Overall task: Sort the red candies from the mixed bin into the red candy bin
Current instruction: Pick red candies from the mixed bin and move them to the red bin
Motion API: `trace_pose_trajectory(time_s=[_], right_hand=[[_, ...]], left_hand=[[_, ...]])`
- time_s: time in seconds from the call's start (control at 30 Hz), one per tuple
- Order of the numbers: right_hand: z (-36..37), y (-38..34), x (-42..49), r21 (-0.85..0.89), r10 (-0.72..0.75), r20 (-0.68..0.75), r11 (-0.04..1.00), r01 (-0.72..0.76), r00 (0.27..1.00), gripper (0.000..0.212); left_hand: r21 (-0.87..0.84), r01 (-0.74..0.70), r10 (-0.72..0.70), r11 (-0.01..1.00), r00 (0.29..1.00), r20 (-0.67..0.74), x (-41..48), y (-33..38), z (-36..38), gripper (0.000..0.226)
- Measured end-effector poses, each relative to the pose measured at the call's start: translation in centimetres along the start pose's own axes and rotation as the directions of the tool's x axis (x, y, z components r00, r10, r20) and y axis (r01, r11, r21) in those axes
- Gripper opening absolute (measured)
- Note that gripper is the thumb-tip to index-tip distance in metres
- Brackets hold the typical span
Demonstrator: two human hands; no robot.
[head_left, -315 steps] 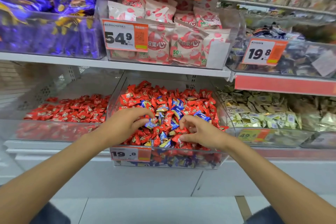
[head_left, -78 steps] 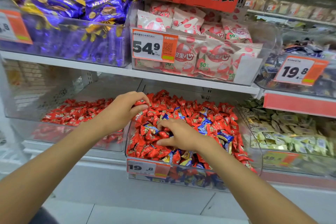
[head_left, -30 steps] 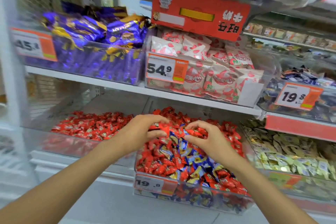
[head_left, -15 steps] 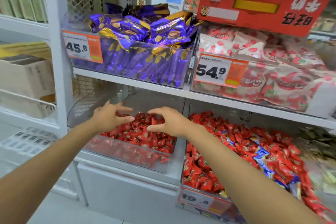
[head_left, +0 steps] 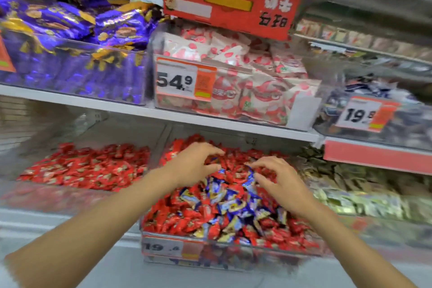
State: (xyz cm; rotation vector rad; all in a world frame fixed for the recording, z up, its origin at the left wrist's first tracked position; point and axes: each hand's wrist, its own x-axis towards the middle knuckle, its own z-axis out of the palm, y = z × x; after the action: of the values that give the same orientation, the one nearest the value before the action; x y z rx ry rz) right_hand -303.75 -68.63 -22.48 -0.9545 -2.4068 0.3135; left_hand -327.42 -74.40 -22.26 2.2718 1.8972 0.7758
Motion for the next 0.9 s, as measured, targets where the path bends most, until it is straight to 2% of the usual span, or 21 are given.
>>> trace_pose_trajectory(time_s=[0.13,0.23,0.33,0.4,0.5,0.6,0.67,0.7,0.77,0.83,0.9], right_hand=[[-1.0,2.3,-0.1,0.061,0.075,-0.028,0.995,-0.073,0.997,0.018],[-1.2,3.4,0.8,0.058,0.137,-0.033,0.989,-0.135,0.99,0.024],[-0.4,3.9,1.2,-0.039,0.289,0.178,0.957,-0.286,0.941,0.05],[0.9,3.0,1.0,-0.151,0.339,0.328,0.94,-0.305,0.882,0.063],[2.8,-0.2,0.3,-0.155,0.225,0.391,0.972,-0.176,0.893,0.061],[3.4,-2.7,-1.0,0.04,0.06,0.449,0.995,-0.087,0.891,0.049],[3.0,-3.6,-1.7,0.18,-0.025,0.499,0.981,-0.075,0.866,0.044],[2.5,-3.8,-1.8,0.247,-0.059,0.502,0.966,-0.077,0.863,0.042],[0.8,-3.8,-1.9,0.343,-0.062,0.43,0.934,-0.099,0.9,0.035],[-1.0,-2.7,-1.6,0.372,0.037,0.291,0.916,-0.149,0.956,0.028],[-2.0,-0.9,-1.3,0.312,0.165,0.189,0.925,-0.218,0.968,0.026]], left_hand=[[0.093,0.007,-0.029,0.996,0.971,0.237,2.5,0.1,3.7,0.061],[0.227,-0.024,-0.045,0.974,0.955,0.294,3.2,-0.4,4.5,0.047],[0.151,-0.003,-0.035,0.989,0.968,0.249,2.8,-0.5,4.2,0.028],[0.087,0.014,-0.031,0.996,0.982,0.188,2.2,-0.3,3.5,0.024],[0.032,0.041,-0.043,0.999,0.997,0.066,1.1,0.0,1.5,0.021],[-0.04,0.096,-0.098,0.995,0.994,-0.038,-0.1,-0.3,-0.4,0.019],[-0.071,0.131,-0.134,0.989,0.99,-0.045,-0.9,-0.6,-1.1,0.03],[-0.056,0.136,-0.137,0.989,0.99,-0.029,-1.1,-0.8,-1.2,0.037],[0.021,0.105,-0.106,0.994,0.994,0.02,-1.3,-0.7,-1.0,0.033],[0.016,0.079,-0.08,0.997,0.995,0.057,-1.4,-0.3,-0.8,0.024],[-0.047,0.076,-0.072,0.996,0.995,0.073,-1.4,0.4,-0.5,0.026]])
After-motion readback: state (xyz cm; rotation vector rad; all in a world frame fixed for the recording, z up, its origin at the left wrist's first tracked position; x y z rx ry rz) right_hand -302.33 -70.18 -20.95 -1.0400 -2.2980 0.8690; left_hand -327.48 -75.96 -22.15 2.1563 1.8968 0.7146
